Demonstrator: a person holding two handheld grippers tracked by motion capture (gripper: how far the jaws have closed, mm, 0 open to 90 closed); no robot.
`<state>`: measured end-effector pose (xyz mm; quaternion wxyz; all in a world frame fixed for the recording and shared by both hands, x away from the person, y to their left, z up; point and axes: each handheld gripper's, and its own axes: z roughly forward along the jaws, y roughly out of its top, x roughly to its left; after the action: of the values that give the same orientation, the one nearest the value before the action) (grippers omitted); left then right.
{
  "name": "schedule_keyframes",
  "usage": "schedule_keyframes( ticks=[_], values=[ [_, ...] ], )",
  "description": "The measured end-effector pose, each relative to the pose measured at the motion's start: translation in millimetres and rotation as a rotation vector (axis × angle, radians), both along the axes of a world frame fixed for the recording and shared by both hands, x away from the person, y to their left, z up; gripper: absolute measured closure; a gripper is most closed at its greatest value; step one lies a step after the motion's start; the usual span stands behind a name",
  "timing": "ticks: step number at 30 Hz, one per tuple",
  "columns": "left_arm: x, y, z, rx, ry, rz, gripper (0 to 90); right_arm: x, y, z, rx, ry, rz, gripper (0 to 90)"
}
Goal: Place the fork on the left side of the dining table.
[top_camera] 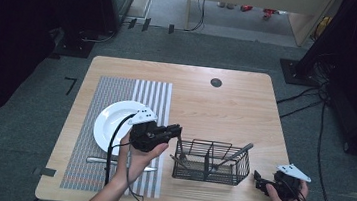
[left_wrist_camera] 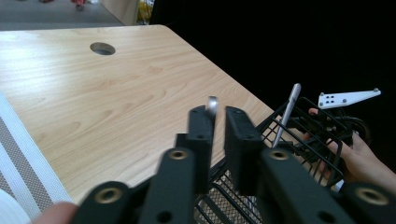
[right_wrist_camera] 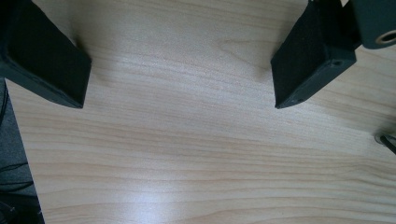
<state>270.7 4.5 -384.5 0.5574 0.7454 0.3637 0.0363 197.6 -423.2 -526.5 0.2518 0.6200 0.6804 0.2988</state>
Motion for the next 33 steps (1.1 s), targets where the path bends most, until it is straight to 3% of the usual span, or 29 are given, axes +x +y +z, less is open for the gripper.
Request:
schedule_keyframes(
  ticks=[2, 10, 22, 33],
  values=[
    [-0.2, -0.3, 0.6, 0.009, -0.008, -0.001, 88.4, 0.0, 0.1, 0.1, 0.000, 0.001, -0.001, 4.6],
    [-1.9, 0.2, 9.2, -0.026, -0.022, -0.024, 88.9, 0.0, 0.2, 0.0, 0.002, 0.000, -0.002, 4.6],
    [-9.2, 2.8, 39.0, -0.055, -0.079, -0.050, 89.0, 0.1, 0.0, -0.1, 0.000, -0.001, -0.001, 4.6],
    [-11.5, 17.7, 66.8, -0.111, -0.121, -0.062, 88.9, 0.0, 0.1, -0.1, 0.000, -0.001, -0.001, 4.7]
  ],
)
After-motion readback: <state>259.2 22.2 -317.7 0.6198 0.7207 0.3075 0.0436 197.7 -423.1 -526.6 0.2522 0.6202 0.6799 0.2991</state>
